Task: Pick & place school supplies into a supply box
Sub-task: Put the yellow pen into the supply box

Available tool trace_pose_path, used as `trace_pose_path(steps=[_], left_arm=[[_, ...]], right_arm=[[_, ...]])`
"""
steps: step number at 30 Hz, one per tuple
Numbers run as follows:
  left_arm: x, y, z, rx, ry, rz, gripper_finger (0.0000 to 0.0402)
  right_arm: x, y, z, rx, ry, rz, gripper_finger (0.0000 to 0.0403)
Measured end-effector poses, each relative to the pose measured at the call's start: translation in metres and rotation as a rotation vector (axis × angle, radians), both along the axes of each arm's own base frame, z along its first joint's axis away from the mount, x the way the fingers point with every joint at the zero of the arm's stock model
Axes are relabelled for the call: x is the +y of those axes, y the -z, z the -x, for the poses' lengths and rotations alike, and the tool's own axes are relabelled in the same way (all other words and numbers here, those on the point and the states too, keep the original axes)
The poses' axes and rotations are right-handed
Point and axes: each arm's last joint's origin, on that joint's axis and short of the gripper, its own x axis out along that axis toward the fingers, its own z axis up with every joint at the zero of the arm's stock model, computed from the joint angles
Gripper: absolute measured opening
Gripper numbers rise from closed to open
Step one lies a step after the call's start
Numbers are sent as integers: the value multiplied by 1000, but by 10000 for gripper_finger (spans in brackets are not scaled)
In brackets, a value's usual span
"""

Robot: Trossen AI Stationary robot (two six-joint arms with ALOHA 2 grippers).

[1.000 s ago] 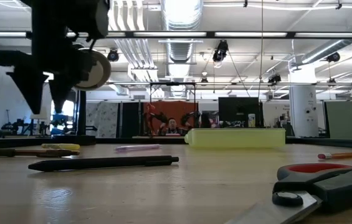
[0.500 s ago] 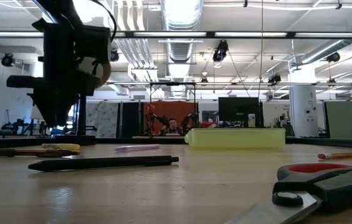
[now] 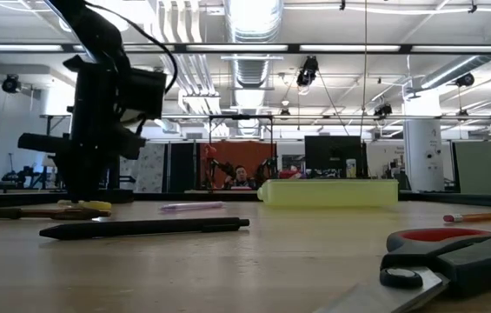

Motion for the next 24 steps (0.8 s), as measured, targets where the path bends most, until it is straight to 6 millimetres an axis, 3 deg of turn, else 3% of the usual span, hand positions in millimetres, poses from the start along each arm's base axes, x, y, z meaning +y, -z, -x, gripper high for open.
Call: trace_pose_path(steps=[20, 24], left_arm=[[14, -12, -12, -111, -47, -93, 85], [20, -5, -12, -99, -72, -50, 85]], right_arm=[[0, -1, -1, -20, 0, -3, 226], [0, -3, -2, -42, 0, -3, 226]])
